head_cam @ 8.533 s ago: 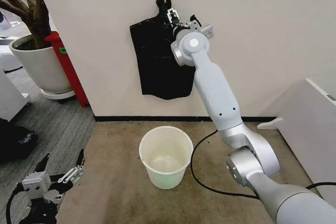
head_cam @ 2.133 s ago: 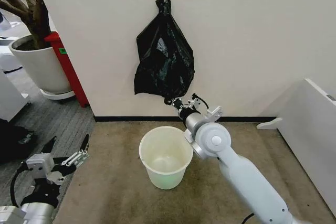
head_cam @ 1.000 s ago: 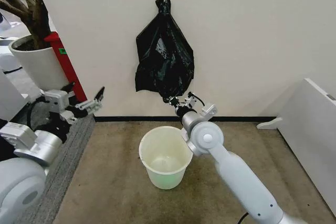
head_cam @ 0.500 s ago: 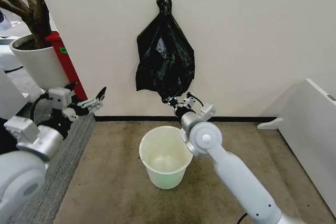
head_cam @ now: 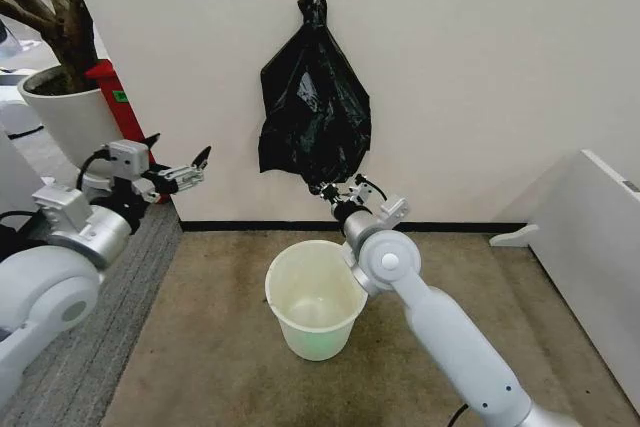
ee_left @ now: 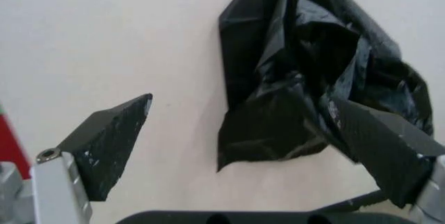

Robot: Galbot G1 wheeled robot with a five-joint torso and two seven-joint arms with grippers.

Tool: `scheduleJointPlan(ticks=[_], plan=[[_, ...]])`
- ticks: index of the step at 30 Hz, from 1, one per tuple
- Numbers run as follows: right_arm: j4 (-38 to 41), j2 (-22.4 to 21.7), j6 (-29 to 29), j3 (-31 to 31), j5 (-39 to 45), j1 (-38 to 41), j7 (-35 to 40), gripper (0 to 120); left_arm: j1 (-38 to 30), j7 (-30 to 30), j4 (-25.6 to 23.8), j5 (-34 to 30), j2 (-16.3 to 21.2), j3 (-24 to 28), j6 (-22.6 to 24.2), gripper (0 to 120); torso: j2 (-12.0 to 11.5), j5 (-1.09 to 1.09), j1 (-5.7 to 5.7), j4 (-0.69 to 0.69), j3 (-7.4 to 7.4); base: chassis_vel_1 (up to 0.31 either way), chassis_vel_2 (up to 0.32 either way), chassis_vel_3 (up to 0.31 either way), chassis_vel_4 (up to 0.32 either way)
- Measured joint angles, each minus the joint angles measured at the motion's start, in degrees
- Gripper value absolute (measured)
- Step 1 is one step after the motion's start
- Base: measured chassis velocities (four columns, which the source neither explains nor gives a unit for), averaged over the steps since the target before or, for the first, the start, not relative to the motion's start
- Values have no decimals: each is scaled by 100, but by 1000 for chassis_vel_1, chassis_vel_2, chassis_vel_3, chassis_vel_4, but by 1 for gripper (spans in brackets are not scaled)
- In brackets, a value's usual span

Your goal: Place the garbage bag over the trash bin.

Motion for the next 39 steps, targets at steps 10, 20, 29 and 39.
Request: scheduleJointPlan(ticks=[10,20,29,39], plan=[[-49,-15,0,67,-52,-7,-31,0,-1751,-164,502,-36,-333,1645,185,100,0,1,0,1,0,0,0,0,0],[-121,37,-4,141,-139,32,-80,0,-3699,-489,1251,64,-1394,3075,463,100,0,4,0,-1,0,0,0,0,0],[-37,42,-4,229,-159,-27,-100,0,-4808,-849,2124,171,-2307,3828,1016,100,0,1,0,0,0,0,0,0,0],[11,80,-2,254,-183,-52,-105,0,-4973,-1297,2388,-276,-2798,4183,1583,100,0,0,0,0,0,0,0,0,0]])
